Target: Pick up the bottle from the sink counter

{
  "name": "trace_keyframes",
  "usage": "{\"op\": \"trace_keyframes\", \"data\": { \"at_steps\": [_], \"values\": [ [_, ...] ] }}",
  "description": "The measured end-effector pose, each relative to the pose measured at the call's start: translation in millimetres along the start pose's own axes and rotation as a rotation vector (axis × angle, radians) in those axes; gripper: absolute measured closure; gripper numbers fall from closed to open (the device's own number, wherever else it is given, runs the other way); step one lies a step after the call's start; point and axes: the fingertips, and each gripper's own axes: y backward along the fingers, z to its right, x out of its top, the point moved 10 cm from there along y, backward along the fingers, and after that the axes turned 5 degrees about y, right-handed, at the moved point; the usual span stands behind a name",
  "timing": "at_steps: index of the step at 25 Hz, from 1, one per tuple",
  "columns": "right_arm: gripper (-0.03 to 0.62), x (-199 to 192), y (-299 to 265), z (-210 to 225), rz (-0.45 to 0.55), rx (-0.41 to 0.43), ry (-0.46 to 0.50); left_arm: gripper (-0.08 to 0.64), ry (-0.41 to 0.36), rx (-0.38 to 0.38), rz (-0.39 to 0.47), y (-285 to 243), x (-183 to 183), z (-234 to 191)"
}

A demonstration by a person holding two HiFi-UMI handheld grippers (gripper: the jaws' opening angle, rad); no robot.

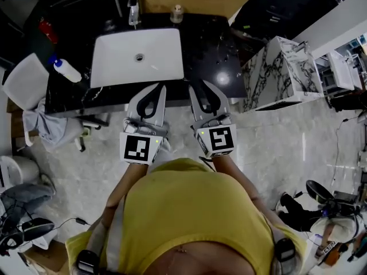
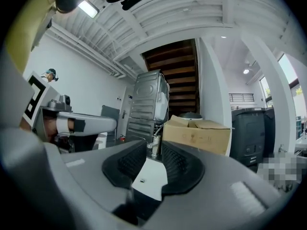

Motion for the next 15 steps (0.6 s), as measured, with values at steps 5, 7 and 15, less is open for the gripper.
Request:
{"op": "trace_keyframes", "data": {
  "at_steps": [5,7,15],
  "values": [
    [0.472,-12.3,-60.2,17.2,-0.034,-0.035,-0.023,0.558,0.008,-0.036,-0.029,-46.9,-8.5,-47.3],
    [0.467,-17.2,-79.6,24.5,-0.038,-0.054,-0.029,0.558,0.001,-0.057,-0.041,-64.6,-12.7,-62.5],
    [0.448,-33.8,-128.4,50.9,-0.061,-0.092,-0.023,0.558,0.023,-0.092,-0.065,-117.9,-26.5,-96.2]
  ]
}}
